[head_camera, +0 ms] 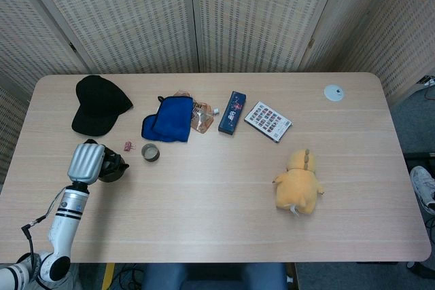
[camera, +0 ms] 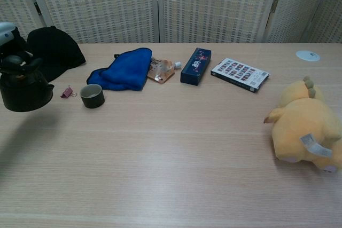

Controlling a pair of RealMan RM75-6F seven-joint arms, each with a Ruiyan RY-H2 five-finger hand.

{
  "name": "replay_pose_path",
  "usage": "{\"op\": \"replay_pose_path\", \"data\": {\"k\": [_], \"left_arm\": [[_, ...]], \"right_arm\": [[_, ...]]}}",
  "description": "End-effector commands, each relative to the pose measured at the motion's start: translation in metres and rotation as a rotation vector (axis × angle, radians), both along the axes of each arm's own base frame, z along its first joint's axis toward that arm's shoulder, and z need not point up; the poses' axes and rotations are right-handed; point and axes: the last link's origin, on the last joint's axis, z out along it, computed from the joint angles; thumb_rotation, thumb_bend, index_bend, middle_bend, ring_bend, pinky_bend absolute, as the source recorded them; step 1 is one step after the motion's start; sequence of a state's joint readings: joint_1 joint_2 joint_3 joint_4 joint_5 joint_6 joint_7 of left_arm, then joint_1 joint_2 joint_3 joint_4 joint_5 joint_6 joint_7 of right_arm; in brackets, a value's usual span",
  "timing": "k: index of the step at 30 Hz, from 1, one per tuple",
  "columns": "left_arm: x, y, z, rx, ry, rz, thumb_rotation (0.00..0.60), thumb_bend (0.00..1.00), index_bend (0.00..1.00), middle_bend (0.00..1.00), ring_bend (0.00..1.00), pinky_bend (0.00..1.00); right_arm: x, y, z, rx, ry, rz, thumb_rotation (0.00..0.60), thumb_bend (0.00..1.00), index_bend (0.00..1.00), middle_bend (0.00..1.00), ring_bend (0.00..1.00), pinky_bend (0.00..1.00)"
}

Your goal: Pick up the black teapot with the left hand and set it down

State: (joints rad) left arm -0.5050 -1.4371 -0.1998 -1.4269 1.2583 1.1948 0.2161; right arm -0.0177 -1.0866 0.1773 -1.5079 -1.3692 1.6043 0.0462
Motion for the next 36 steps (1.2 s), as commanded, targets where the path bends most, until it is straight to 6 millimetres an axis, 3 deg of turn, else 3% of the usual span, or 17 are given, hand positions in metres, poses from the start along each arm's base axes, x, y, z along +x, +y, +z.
{"op": "replay_pose_path", "data": {"k": [1,15,36], "left_arm": [[0.004,0.004,-0.002,-0.006,0.008,-0.012,0.489,0.5,1.0,1.0,0.98,0.4],[0.02,0.033,-0.012,0.003,0.077,-0.06,0.498,0.5,1.0,1.0,0.98,0.41],[0.028,0.06,-0.032,0.028,0.222,-0.122,0.51,0.5,1.0,1.0,0.98,0.41]], "right_arm": [[0.0,0.0,0.0,-0.001,0.0,0.0,0.6,0.23,0.2,0.22,0.19,0.14],[0.004,0.003,0.005,-0.01,0.013,0.012,0.6,0.23,0.2,0.22,0.19,0.14],[0.001,0.006,0.006,-0.012,0.006,0.005,0.6,0.22,0.2,0.22,0.19,0.14]]}}
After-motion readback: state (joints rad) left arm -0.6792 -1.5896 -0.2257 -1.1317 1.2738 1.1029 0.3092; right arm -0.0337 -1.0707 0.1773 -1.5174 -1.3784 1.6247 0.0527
